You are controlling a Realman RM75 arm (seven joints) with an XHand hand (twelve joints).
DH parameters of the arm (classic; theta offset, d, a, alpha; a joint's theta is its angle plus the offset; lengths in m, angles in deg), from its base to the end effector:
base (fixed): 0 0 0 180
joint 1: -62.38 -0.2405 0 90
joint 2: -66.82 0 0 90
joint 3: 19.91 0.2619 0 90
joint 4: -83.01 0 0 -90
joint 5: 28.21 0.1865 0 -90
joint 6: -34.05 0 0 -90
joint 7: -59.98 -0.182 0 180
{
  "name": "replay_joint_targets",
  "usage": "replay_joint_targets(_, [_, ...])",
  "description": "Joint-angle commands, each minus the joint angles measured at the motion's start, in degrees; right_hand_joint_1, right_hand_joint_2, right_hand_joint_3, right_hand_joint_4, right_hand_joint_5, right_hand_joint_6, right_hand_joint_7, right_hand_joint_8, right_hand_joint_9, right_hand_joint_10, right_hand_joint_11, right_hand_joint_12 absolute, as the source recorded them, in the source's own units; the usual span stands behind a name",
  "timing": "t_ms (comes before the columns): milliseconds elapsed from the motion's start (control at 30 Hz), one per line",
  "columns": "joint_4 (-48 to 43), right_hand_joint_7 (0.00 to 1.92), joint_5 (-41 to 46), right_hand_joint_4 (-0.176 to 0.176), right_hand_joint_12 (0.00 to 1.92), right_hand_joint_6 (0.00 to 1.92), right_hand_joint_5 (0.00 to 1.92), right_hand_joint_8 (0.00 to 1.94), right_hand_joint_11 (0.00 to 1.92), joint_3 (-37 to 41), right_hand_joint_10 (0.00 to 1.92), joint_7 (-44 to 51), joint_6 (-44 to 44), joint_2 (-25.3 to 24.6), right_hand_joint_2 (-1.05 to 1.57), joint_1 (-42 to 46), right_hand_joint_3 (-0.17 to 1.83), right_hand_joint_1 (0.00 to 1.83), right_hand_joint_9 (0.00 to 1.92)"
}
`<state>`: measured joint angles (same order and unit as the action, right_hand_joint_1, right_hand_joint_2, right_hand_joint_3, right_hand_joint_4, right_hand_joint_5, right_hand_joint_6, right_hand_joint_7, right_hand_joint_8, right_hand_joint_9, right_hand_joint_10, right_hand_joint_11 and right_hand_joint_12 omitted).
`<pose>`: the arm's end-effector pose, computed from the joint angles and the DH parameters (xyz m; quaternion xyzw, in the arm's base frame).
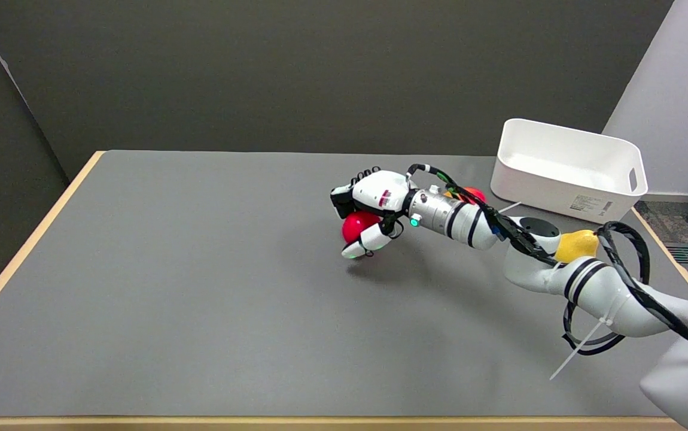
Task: Pick up the pomegranate.
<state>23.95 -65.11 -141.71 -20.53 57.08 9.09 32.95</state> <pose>-0.2615 -0.4465 0.2724 0.8575 -0.0782 -0.0357 0.5073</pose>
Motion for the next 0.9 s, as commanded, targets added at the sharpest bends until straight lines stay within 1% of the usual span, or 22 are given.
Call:
replay_joint_targets(33, [-5.61, 0.85, 0.08, -0.16, 1.75, 1.53, 0.59, 1.27, 0.84, 6.45, 1.44, 0.08, 2.94, 0.09, 1.13, 1.8, 0.2, 1.34, 0.79])
replay_joint_targets(200, [-10.41, 0.85, 0.08, -0.159, 1.76, 1.52, 0.59, 1.27, 0.84, 10.74, 1.45, 0.08, 4.51, 0.33, 1.12, 3.61, 0.21, 1.34, 0.79])
replay_joint_targets(333, [-17.79, 0.85, 0.08, -0.153, 1.78, 1.52, 0.59, 1.27, 0.84, 18.2, 1.45, 0.36, 5.18, 0.55, 1.12, 5.56, 0.22, 1.34, 0.79])
replay_joint_targets(400, [-21.37, 0.85, 0.08, -0.15, 1.78, 1.52, 0.59, 1.27, 0.84, 21.86, 1.45, 1.89, 5.34, 0.8, 1.12, 6.52, 0.22, 1.34, 0.79])
replay_joint_targets(467, [-25.19, 0.84, 0.08, -0.148, 1.79, 1.52, 0.59, 1.27, 0.84, 25.52, 1.45, 5.62, 4.83, 1.48, 1.12, 7.58, 0.22, 1.34, 0.79])
replay_joint_targets(533, [-27.08, 0.85, 0.08, -0.147, 1.79, 1.52, 0.6, 1.27, 0.83, 27.9, 1.45, 8.3, 4.02, 2.29, 1.11, 8.18, 0.23, 1.34, 0.79])
replay_joint_targets(700, [-30.42, 0.85, -0.47, -0.148, 1.78, 1.51, 0.6, 1.27, 0.83, 33.03, 1.45, 12.48, -3.25, 5.39, 1.1, 9.38, 0.25, 1.35, 0.8])
replay_joint_targets(900, [-28.73, 0.85, -0.48, -0.149, 1.78, 1.51, 0.6, 1.27, 0.81, 36.0, 1.45, 15.02, -12.5, 10.4, 1.1, 11.22, 0.25, 1.35, 0.8])
